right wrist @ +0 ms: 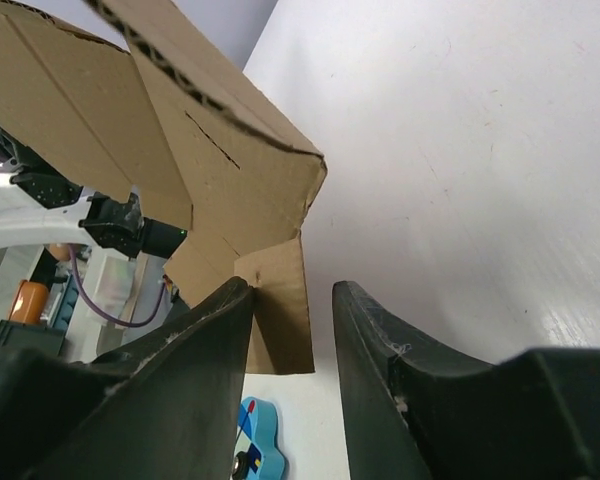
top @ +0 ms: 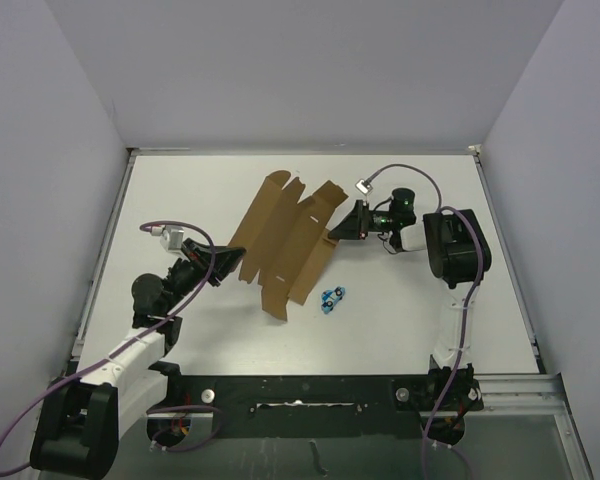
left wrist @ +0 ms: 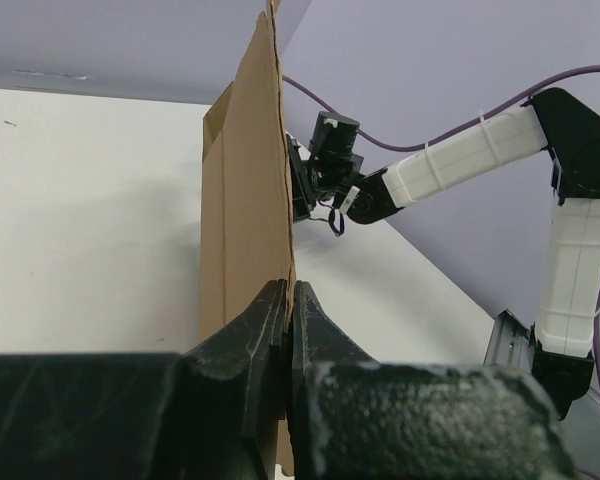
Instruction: Fold the paper box
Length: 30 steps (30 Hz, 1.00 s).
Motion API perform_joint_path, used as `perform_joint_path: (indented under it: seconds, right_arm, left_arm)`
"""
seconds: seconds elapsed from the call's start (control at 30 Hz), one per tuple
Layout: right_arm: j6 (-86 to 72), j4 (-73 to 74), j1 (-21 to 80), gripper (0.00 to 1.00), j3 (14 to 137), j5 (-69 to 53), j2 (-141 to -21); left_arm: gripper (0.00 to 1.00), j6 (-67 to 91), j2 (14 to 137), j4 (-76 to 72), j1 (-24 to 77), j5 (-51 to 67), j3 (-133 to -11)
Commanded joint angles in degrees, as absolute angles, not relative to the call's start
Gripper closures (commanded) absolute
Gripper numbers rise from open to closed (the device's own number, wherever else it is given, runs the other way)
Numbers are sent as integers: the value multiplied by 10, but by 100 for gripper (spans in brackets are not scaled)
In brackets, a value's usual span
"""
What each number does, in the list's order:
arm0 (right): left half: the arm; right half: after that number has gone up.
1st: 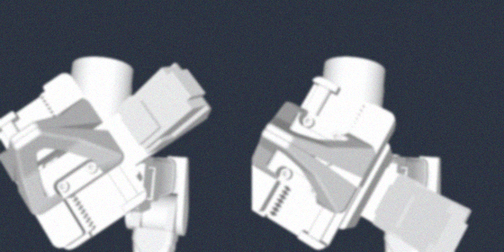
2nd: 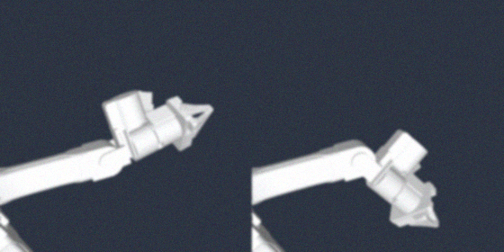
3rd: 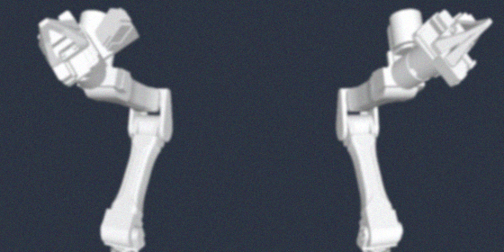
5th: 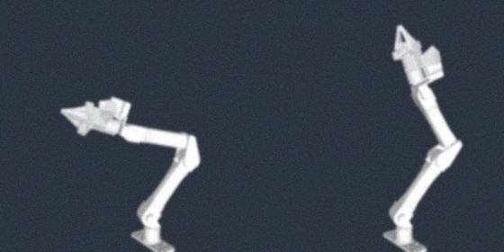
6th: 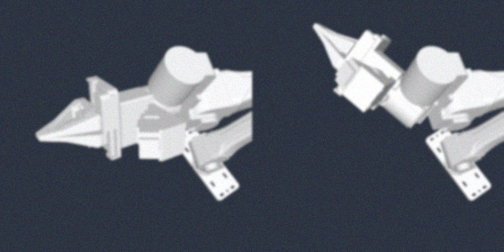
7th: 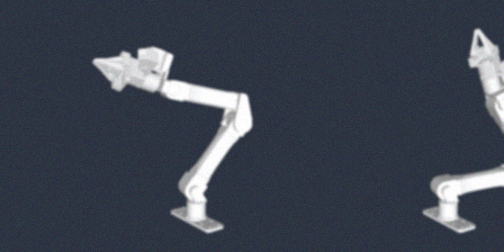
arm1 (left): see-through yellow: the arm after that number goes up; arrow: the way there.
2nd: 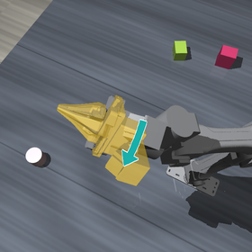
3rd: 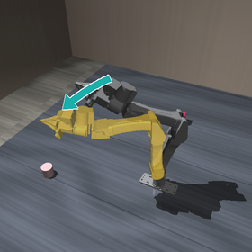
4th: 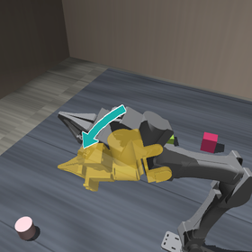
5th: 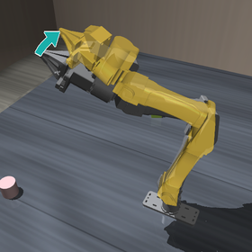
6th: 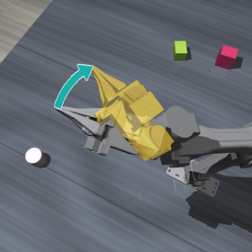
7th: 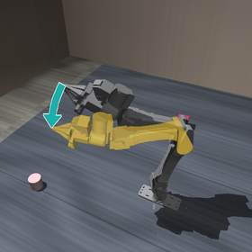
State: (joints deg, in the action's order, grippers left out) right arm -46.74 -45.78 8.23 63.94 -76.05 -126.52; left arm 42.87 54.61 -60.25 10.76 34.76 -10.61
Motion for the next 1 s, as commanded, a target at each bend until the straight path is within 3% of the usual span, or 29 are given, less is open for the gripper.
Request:
perform_joint_path:
  seconds: [0.0,0.23,0.5,0.53,0.6,0.67,0.7,0.77,0.97]
  right_arm:
    - [-452,-453,89,63,641,-759,-1261]
    - [-517,-519,90,99,636,-767,-1265]
    - [-541,-573,70,100,629,-777,-1241]
    - [-525,-556,64,93,631,-781,-1233]
    - [-441,-448,46,65,639,-782,-1199]
    - [-206,-153,23,47,680,-731,-1139]
    - [14,33,17,42,722,-686,-1111]
    - [169,199,6,38,762,-616,-1060]
    - [368,303,-97,34,784,-681,-936]
  left_arm:
    - [100,425,547,-652,105,337,-105]
    - [100,420,551,-652,102,335,-102]
    - [100,410,575,-657,96,327,-101]
    - [100,406,578,-660,95,329,-105]
    - [100,398,584,-661,92,341,-118]
    - [100,391,586,-658,87,362,-134]
    - [100,388,586,-655,85,366,-141]
    - [100,381,584,-648,79,402,-156]
    - [100,359,569,-582,64,492,-225]
